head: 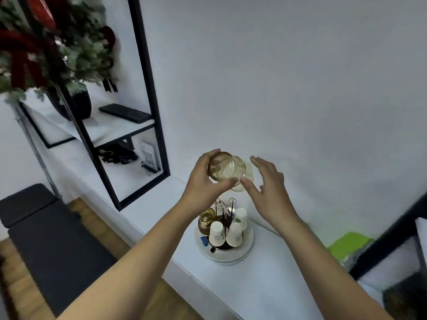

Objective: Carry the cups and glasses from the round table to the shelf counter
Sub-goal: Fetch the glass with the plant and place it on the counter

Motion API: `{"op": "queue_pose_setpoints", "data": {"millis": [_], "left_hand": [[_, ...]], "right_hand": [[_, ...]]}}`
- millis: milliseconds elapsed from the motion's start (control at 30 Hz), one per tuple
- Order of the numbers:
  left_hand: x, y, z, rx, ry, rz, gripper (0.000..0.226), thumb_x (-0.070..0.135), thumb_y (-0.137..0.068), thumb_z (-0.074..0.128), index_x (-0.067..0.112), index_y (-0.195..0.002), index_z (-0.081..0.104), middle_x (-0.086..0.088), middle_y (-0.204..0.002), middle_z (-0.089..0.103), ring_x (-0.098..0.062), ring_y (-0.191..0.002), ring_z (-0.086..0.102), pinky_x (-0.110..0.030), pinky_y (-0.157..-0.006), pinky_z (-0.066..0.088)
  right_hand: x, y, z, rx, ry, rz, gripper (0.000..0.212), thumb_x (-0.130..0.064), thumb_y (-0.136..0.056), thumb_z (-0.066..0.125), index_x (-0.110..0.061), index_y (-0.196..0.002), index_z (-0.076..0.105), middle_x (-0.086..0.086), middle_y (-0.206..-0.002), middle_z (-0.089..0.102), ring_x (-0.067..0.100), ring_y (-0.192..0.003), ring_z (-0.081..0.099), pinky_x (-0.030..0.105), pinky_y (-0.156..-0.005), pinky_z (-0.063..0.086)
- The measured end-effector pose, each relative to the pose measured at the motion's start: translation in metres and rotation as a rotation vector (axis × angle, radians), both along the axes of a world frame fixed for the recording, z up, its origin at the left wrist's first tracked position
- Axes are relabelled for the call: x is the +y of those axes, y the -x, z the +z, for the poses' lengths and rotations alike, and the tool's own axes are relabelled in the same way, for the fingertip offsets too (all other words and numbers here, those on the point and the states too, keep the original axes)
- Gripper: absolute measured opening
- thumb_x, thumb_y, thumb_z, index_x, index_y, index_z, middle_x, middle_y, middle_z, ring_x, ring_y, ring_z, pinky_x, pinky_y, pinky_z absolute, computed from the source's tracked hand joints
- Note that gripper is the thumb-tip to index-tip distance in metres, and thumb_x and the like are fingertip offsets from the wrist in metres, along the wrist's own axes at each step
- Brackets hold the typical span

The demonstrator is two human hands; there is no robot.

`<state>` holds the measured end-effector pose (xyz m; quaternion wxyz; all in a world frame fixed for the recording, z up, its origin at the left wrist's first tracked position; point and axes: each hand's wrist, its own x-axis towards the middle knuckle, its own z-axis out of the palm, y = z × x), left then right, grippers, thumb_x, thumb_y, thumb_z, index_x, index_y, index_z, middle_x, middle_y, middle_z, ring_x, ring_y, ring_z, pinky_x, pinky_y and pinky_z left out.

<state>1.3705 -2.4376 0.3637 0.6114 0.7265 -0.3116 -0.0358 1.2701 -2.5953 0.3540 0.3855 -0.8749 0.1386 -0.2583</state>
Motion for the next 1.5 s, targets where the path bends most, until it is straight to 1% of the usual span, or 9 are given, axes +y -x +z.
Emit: {"op": "queue_pose_setpoints", "data": {"millis": [133,267,467,733,1100,1200,1267,1367,1500], "left_hand": [[-0.036,-0.053,-0.013,-0.008,-0.082,-0.027,0.062,0.037,-0.069,0.085,0.048,-0.118,0.05,0.015,-0.126,0.064,0.004,-0.112,0.063,-0.012,-0.091,0.05],[-0.064,-0.104,-0.045,-0.001,-0.202,-0.112,0.06,0.043,-0.067,0.085,0.051,-0.115,0.049,0.018,-0.124,0.063,0.01,-0.11,0.06,-0.006,-0.086,0.047],[-0.104,-0.169,-0.115,0.001,-0.436,-0.302,0.071,0.029,-0.075,0.09,0.024,-0.136,0.054,0.006,-0.129,0.063,-0.014,-0.116,0.062,-0.036,-0.1,0.053],[-0.132,-0.217,-0.188,0.053,-0.593,-0.476,0.075,0.022,-0.076,0.089,0.023,-0.14,0.05,0.005,-0.131,0.058,-0.016,-0.113,0.061,-0.034,-0.097,0.054],[-0.142,-0.225,-0.237,0.041,-0.738,-0.586,0.078,0.033,-0.082,0.088,0.023,-0.148,0.047,0.004,-0.141,0.061,-0.016,-0.121,0.064,-0.019,-0.09,0.046],[-0.145,-0.228,-0.245,-0.048,-0.821,-0.546,0.079,0.046,-0.079,0.085,0.028,-0.146,0.048,0.007,-0.136,0.066,-0.018,-0.119,0.065,-0.023,-0.091,0.042],[-0.15,-0.23,-0.248,-0.094,-0.882,-0.529,0.079,0.052,-0.078,0.083,0.03,-0.145,0.047,0.008,-0.133,0.069,-0.019,-0.121,0.065,-0.033,-0.108,0.038],[-0.156,-0.235,-0.251,-0.141,-1.009,-0.557,0.077,0.054,-0.079,0.079,0.029,-0.144,0.046,0.008,-0.13,0.07,-0.021,-0.125,0.064,-0.055,-0.122,0.018],[-0.16,-0.239,-0.254,-0.12,-1.082,-0.598,0.074,0.049,-0.079,0.08,0.025,-0.139,0.045,0.004,-0.125,0.07,-0.023,-0.124,0.062,-0.053,-0.118,0.022]], "right_hand": [[-0.028,-0.05,-0.015,0.074,0.114,0.055,0.05,-0.024,-0.101,0.059,-0.028,-0.148,0.044,-0.011,-0.142,0.049,0.015,-0.122,0.046,0.026,-0.091,0.04],[-0.051,-0.092,-0.031,0.169,-0.181,0.044,0.043,-0.012,-0.102,0.05,-0.023,-0.144,0.052,-0.006,-0.14,0.057,0.01,-0.104,0.062,0.026,-0.094,0.045],[-0.068,-0.141,-0.076,0.275,-0.54,-0.043,0.035,-0.034,-0.106,0.047,-0.015,-0.13,0.064,-0.006,-0.115,0.067,0.008,-0.103,0.062,0.035,-0.1,0.048],[-0.074,-0.184,-0.126,0.35,-0.697,-0.214,0.029,-0.037,-0.107,0.045,-0.029,-0.101,0.072,-0.013,-0.094,0.075,-0.001,-0.087,0.069,0.026,-0.085,0.052],[-0.075,-0.197,-0.179,0.503,-0.629,-0.323,0.028,-0.038,-0.107,0.041,-0.027,-0.107,0.067,-0.007,-0.104,0.07,-0.002,-0.089,0.061,0.012,-0.071,0.041],[-0.076,-0.2,-0.198,0.574,-0.575,-0.318,0.035,-0.034,-0.108,0.04,-0.018,-0.132,0.061,0.002,-0.127,0.064,0.006,-0.101,0.056,0.018,-0.082,0.039],[-0.078,-0.202,-0.207,0.637,-0.527,-0.313,0.041,-0.029,-0.108,0.039,-0.014,-0.145,0.051,0.004,-0.14,0.058,0.012,-0.116,0.053,0.022,-0.093,0.036],[-0.079,-0.205,-0.219,0.704,-0.486,-0.293,0.044,-0.024,-0.108,0.036,-0.015,-0.15,0.044,0.007,-0.147,0.053,0.023,-0.133,0.049,0.034,-0.11,0.037],[-0.077,-0.207,-0.228,0.766,-0.43,-0.274,0.042,-0.029,-0.108,0.035,-0.021,-0.148,0.046,0.006,-0.143,0.057,0.028,-0.132,0.048,0.046,-0.111,0.038]]}}
